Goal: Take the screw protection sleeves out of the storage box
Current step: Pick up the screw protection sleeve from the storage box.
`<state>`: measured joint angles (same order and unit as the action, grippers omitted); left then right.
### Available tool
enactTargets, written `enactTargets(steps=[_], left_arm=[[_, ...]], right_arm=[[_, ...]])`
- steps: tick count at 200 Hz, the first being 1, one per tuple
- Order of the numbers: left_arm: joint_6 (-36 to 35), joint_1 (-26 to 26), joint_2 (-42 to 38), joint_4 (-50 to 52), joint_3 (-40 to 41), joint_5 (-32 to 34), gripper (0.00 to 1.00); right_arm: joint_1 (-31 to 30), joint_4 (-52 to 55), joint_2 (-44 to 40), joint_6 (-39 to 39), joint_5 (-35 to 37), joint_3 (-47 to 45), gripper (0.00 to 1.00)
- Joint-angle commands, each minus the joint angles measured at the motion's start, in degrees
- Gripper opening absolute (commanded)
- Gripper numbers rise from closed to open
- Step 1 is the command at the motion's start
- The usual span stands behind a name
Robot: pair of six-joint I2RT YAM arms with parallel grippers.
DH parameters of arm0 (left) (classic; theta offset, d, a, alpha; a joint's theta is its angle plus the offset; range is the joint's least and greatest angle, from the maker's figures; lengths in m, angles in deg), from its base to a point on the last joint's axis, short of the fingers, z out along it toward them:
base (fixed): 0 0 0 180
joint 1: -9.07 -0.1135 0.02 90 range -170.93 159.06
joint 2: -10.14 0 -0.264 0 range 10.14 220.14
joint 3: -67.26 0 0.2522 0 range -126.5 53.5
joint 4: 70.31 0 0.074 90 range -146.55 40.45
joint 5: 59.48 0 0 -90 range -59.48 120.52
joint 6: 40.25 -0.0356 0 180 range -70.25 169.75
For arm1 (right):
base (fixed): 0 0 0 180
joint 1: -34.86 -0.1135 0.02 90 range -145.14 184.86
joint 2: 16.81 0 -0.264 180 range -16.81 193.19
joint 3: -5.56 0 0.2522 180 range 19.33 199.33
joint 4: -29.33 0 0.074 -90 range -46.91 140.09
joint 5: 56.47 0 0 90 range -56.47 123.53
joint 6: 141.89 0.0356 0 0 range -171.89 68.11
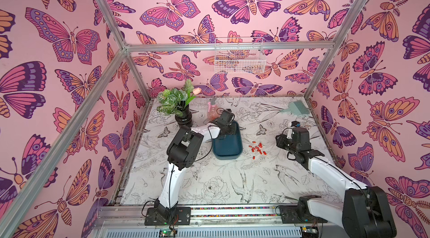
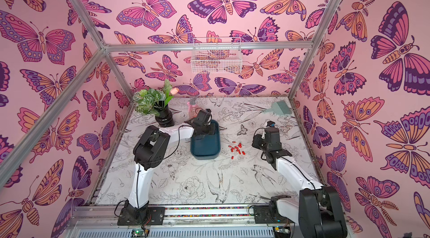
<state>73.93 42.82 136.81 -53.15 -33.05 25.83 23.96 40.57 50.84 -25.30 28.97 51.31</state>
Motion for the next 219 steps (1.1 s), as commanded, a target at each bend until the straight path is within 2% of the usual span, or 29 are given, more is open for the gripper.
enactTargets(steps=[1, 76, 219], left_arm=[[-1.1, 0.0, 2.1, 4.1, -0.6, 0.1, 0.25], [-1.1, 0.4, 1.7, 5.1, -0.4, 1.3, 0.12], [-2.6, 1.3, -4.2, 3.9, 3.3, 1.8, 0.04]], right_arm=[[0.3, -0.5, 0.3, -0.4, -0.4, 1.6, 0.32], [0.3, -0.5, 0.8, -0.4, -0.5, 1.9, 0.32], [0.3, -0.5, 1.2, -0.4, -0.7, 2.1, 0.32]])
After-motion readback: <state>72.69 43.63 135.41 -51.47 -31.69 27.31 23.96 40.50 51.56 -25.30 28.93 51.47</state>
